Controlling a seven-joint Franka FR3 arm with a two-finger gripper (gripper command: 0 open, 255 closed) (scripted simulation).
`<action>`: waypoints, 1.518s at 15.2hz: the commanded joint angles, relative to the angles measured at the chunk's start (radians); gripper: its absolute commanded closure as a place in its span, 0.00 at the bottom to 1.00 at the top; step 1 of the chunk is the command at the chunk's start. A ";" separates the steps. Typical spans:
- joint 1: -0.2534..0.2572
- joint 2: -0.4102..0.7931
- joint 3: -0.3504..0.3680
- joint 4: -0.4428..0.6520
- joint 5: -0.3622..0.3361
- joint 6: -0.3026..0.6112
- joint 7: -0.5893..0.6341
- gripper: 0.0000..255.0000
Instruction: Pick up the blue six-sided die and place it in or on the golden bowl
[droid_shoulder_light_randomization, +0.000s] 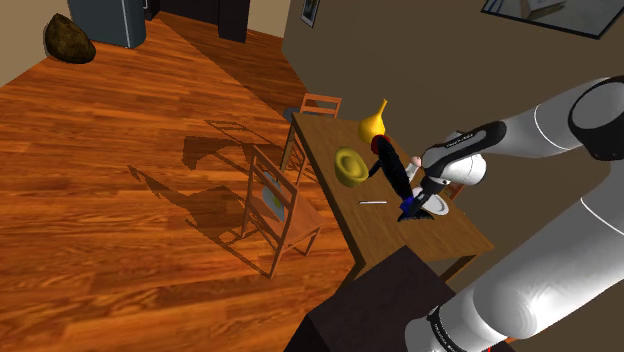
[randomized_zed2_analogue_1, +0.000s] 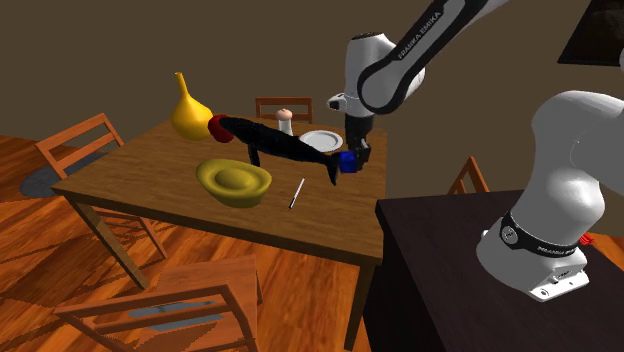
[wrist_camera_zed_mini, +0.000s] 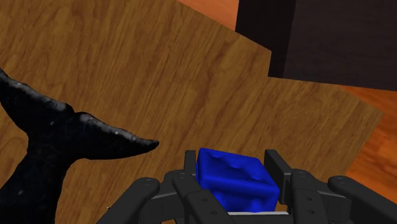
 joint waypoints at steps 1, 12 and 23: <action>-0.001 -0.031 -0.002 0.004 -0.031 -0.030 0.022 1.00; 0.042 0.071 0.036 0.203 0.072 -0.147 0.021 1.00; 0.005 0.445 0.147 0.701 0.285 -0.324 0.004 1.00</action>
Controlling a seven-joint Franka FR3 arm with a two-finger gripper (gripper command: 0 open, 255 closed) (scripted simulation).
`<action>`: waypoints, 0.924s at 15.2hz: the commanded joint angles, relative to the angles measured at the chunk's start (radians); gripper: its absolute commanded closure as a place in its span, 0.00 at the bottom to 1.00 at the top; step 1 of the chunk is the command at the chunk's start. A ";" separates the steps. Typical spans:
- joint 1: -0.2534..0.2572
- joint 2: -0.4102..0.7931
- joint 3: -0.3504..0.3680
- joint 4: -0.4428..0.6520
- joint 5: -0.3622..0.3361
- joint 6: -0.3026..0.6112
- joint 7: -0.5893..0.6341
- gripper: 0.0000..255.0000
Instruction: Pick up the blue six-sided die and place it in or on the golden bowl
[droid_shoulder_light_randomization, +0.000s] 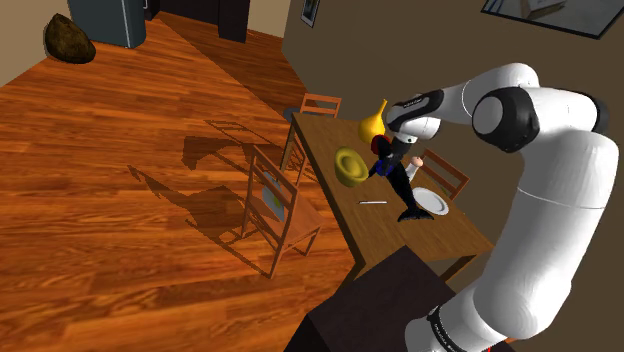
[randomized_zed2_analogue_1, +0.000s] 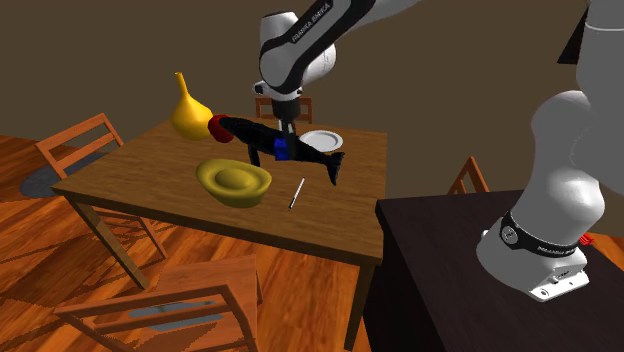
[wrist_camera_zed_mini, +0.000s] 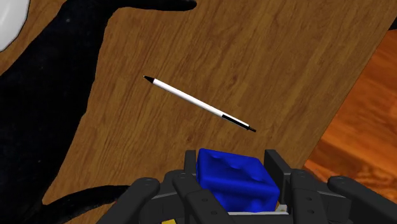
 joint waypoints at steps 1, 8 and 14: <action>-0.012 0.065 0.018 0.102 0.022 -0.042 0.011 1.00; -0.088 0.335 0.076 0.555 0.078 -0.229 0.064 1.00; -0.193 0.631 0.124 1.078 0.101 -0.435 0.139 1.00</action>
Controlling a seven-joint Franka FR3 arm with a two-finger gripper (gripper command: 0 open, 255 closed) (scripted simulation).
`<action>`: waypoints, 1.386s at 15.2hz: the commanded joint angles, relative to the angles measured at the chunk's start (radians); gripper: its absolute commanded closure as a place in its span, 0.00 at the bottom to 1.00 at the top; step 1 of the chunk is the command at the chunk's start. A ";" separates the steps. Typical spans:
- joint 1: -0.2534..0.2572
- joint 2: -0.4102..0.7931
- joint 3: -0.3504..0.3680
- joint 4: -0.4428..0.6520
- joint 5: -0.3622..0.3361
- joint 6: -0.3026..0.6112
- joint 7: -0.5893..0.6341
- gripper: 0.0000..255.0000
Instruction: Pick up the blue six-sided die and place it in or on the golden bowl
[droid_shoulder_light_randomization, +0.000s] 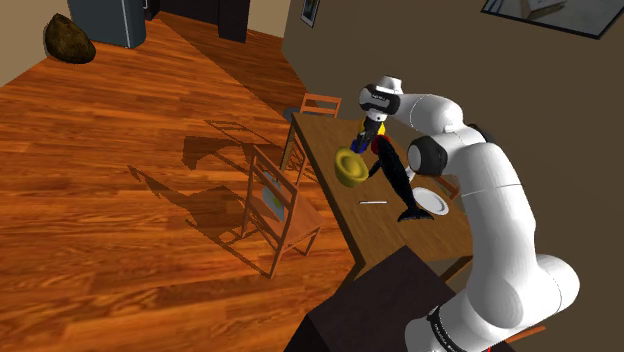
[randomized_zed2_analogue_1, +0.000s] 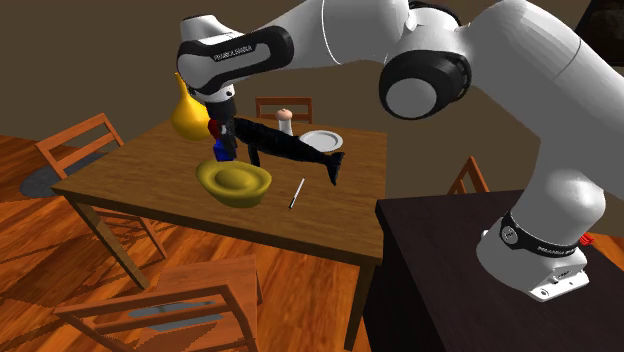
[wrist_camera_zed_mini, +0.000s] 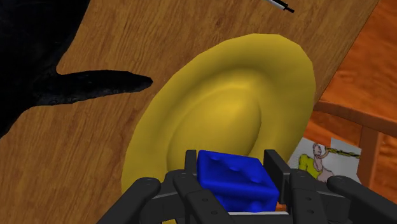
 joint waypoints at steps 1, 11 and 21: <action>-0.009 0.030 0.005 0.034 0.003 -0.003 0.003 1.00; -0.005 0.083 0.015 -0.006 0.014 0.088 -0.003 1.00; -0.006 0.087 0.015 -0.006 0.015 0.092 -0.003 0.00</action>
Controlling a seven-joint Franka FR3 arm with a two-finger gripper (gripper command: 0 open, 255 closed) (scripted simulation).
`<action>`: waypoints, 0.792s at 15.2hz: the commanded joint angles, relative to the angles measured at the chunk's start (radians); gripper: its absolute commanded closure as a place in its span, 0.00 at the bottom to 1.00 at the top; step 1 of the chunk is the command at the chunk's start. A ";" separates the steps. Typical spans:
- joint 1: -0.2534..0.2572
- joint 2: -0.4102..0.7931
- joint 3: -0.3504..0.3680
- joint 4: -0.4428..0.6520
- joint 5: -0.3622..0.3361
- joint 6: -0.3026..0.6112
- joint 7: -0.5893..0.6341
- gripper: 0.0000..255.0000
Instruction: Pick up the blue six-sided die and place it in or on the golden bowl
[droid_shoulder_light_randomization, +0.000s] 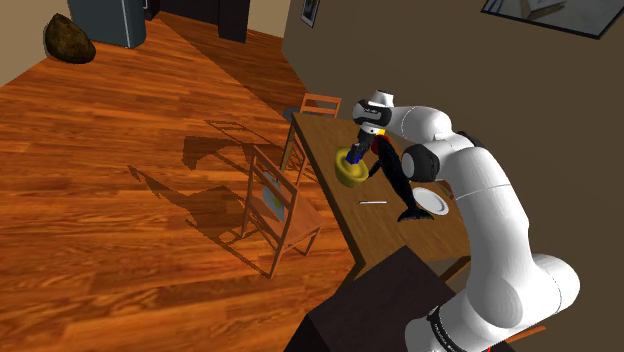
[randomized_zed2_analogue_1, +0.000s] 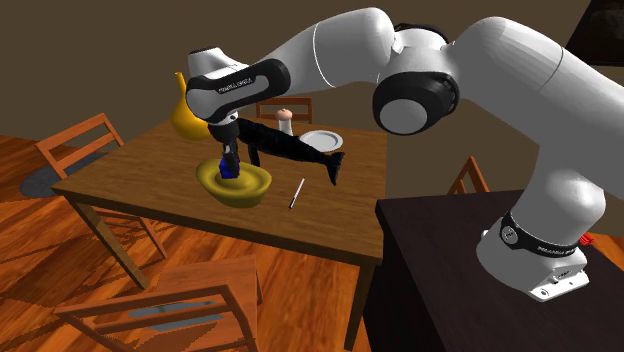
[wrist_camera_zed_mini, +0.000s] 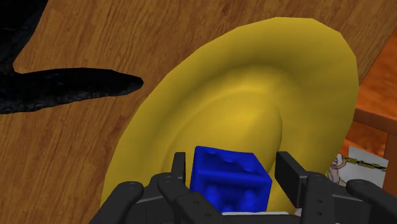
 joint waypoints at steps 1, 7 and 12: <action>0.000 0.000 0.000 0.000 0.000 0.000 0.000 0.00; -0.001 -0.026 -0.005 0.022 -0.006 -0.046 0.004 0.00; -0.006 -0.042 -0.008 0.055 -0.011 -0.094 0.010 0.00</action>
